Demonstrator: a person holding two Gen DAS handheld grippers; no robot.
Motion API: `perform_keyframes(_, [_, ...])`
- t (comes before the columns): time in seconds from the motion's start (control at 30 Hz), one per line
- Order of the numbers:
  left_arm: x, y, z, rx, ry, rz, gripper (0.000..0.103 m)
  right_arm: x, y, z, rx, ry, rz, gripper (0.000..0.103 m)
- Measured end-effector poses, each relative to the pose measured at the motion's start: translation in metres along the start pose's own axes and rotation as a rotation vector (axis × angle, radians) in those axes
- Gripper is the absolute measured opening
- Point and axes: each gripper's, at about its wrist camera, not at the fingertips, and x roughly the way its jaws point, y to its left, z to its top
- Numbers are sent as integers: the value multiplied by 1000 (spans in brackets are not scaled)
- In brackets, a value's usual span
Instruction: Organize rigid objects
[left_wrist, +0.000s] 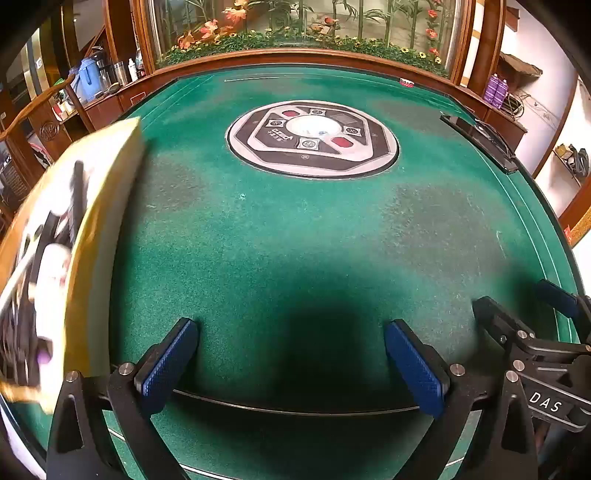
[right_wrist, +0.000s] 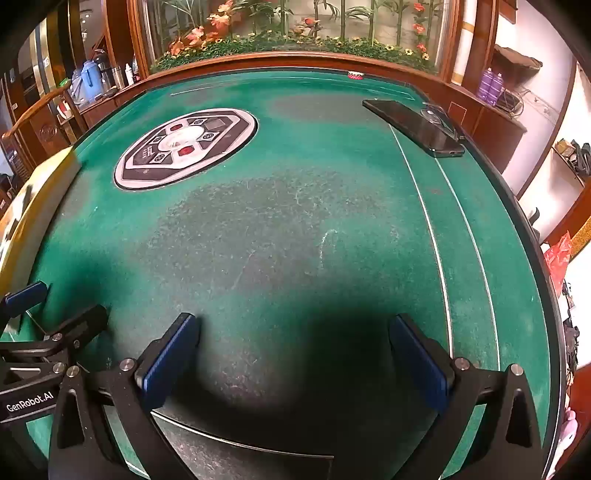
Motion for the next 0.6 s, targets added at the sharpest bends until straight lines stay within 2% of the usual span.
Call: perform_keyframes(0.6, [1,-1,1,1,2,1,102,0,0,0,0,-3,0,103])
